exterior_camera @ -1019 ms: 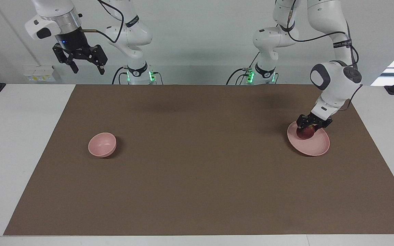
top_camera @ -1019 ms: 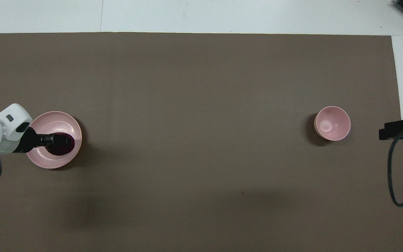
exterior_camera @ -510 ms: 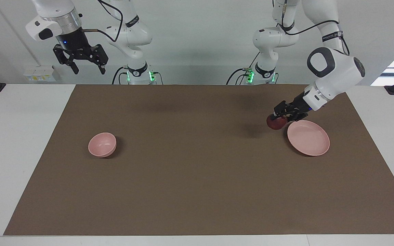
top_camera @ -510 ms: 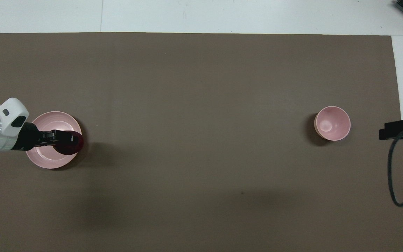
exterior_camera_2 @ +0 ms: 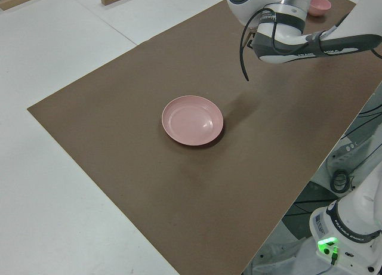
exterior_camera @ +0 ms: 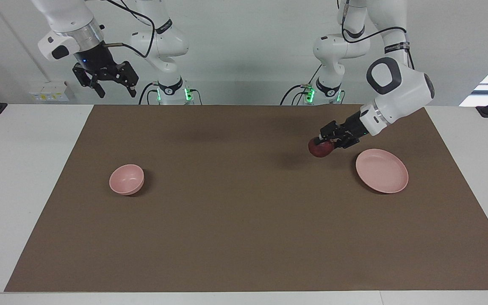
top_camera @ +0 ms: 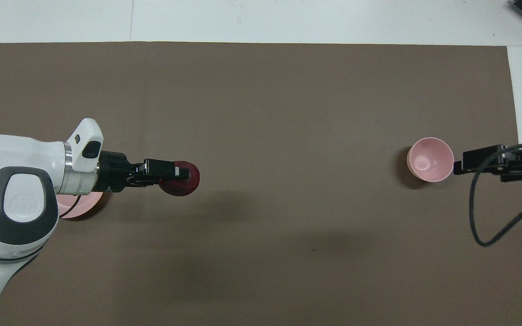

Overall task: Move apple from plate to bowl
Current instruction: 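Lift the apple with the left gripper while the right gripper reaches toward it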

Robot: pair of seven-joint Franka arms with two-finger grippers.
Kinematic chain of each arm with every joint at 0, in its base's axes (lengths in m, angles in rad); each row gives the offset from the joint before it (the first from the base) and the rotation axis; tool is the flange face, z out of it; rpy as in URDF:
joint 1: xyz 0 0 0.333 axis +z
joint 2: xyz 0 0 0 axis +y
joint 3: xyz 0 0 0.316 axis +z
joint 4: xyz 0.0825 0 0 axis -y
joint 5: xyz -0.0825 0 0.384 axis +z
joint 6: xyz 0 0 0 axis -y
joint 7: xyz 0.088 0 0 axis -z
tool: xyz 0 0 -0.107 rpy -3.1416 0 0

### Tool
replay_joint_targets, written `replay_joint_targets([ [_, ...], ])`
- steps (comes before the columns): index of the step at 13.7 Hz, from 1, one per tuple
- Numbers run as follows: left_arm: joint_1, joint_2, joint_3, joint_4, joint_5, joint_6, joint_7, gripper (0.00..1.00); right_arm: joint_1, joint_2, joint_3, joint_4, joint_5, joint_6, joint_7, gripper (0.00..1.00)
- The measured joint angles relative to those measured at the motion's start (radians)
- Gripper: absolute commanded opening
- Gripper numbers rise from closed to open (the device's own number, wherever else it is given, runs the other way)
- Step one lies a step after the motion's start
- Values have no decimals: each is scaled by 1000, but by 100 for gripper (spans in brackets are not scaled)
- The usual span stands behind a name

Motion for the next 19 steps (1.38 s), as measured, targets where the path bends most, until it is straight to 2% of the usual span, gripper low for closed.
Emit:
replay_joint_targets([
  [3, 0, -2, -81, 0, -139, 86, -4, 0, 3, 60, 0, -5, 120, 15, 90, 100],
  [9, 0, -4, -333, 1, -403, 487, -11, 0, 56, 171, 8, -8, 345, 84, 321, 100],
  [14, 0, -4, -427, 39, -514, 642, -16, 0, 88, 245, 9, -9, 527, 141, 481, 100],
  [19, -24, 3, -473, 74, -528, 795, -25, 0, 112, 256, 9, -5, 638, 141, 613, 100],
])
